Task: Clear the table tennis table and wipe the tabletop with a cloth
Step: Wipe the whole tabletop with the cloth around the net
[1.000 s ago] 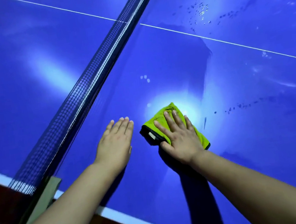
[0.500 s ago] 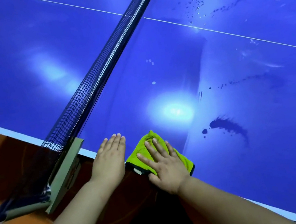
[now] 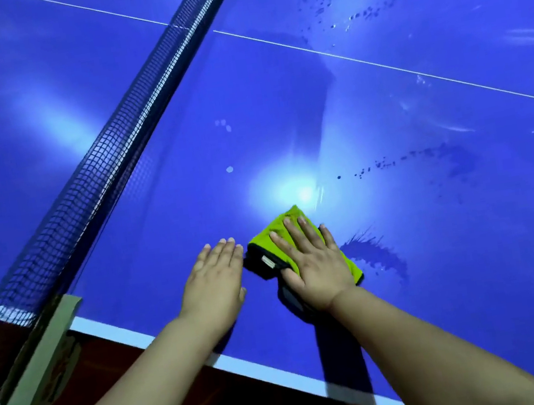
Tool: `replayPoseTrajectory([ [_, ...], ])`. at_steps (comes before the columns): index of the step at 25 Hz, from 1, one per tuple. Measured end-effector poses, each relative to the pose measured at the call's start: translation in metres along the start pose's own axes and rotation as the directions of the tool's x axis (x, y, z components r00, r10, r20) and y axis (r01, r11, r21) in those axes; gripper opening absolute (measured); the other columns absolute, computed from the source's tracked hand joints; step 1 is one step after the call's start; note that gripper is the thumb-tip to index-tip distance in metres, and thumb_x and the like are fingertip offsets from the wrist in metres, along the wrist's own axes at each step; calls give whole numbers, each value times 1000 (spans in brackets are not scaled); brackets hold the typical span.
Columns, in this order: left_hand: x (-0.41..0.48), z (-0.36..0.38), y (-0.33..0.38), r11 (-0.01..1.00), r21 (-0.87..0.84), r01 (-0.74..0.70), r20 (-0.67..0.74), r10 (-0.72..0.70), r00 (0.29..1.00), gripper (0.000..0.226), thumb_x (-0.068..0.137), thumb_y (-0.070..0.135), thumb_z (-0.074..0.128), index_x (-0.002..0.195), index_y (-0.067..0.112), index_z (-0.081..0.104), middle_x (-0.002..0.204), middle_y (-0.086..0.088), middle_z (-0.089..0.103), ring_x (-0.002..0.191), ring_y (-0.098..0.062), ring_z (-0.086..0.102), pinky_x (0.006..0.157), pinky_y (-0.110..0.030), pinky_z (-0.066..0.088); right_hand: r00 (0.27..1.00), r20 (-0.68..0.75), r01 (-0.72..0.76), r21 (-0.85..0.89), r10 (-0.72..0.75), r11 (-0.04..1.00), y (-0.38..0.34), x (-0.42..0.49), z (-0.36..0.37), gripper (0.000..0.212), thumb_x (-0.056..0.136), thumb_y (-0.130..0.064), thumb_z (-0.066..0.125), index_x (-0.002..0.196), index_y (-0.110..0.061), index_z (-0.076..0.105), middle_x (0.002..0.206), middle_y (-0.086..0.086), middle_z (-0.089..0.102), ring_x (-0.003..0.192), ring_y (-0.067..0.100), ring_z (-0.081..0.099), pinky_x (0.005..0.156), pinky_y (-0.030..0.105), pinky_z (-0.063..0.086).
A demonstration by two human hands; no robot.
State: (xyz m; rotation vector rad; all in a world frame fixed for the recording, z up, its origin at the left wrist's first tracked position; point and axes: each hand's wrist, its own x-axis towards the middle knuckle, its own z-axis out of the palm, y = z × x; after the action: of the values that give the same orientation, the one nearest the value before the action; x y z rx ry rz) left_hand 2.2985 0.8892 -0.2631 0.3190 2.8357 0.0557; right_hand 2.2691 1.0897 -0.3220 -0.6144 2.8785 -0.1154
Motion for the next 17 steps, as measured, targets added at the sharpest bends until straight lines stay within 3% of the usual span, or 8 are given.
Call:
replayPoseTrajectory([
  [3,49,-7,19,999,-36,17,4,-17,1000,75,93,39,45,150,11,3,158,-5,1,145,-17,-1,114,-32,-9,999,37,-32,-16,32,999,46,62,-18,74,80,-57,12,152,-41,9,161,-7,-3,148,17,-8,118,44,-9],
  [5,89,-14,34,998,-47,30,17,-30,999,79,92,42,46,149,11,2,158,-5,-1,145,-17,-4,114,-32,-11,998,36,-54,-11,54,998,79,107,-30,76,77,-59,8,152,-42,5,161,-7,-6,148,16,-13,118,45,-10],
  [11,204,-34,66,999,8,38,41,-39,998,95,86,46,54,148,8,-6,157,-8,-9,144,-19,-12,113,-39,-15,995,6,-97,7,97,995,173,238,-60,67,91,-56,34,151,-42,8,162,-6,-3,148,16,-9,117,47,-6],
  [17,257,-38,78,988,152,-17,199,-14,980,103,82,34,63,146,2,-10,155,-17,-14,144,-25,-11,113,-43,-13,990,2,-143,24,143,989,239,352,-84,68,91,-62,33,151,-41,9,162,-6,-2,148,17,-9,117,49,-5],
])
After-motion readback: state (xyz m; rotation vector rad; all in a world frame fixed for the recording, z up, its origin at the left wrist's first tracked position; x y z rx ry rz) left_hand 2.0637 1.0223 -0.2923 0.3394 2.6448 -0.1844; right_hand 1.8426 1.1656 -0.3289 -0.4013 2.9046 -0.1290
